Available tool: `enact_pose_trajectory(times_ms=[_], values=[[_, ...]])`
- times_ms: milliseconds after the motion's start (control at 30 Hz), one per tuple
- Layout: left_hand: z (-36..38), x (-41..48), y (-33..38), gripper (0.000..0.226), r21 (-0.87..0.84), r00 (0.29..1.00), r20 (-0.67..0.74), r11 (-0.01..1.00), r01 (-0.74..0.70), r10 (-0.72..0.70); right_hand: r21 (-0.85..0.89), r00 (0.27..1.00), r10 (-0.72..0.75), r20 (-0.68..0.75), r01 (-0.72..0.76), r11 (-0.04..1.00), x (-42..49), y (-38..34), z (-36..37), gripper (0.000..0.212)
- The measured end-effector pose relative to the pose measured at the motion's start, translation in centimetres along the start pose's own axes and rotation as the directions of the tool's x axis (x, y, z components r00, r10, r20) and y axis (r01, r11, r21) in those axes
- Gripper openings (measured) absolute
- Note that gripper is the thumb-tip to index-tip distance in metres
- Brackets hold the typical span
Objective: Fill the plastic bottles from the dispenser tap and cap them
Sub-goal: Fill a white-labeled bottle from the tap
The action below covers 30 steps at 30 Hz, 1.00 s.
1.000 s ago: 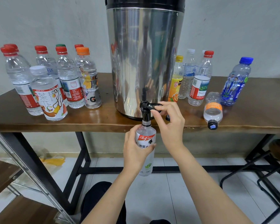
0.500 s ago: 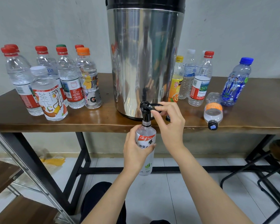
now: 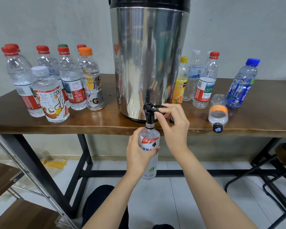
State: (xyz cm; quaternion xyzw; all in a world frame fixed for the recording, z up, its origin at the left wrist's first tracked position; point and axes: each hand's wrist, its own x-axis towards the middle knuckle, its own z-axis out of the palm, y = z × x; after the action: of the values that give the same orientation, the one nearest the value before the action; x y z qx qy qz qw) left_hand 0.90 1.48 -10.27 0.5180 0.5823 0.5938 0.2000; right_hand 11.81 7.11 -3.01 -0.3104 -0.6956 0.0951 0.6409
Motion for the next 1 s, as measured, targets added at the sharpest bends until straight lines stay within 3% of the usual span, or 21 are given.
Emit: enact_pose_trajectory(times_ms=[1000], values=[[0.0, -0.03, -0.32, 0.076, 0.005, 1.0, -0.009, 1.0, 0.002, -0.002, 0.008, 1.0, 0.009, 0.007, -0.009, 1.0, -0.07, -0.21, -0.08, 0.017]])
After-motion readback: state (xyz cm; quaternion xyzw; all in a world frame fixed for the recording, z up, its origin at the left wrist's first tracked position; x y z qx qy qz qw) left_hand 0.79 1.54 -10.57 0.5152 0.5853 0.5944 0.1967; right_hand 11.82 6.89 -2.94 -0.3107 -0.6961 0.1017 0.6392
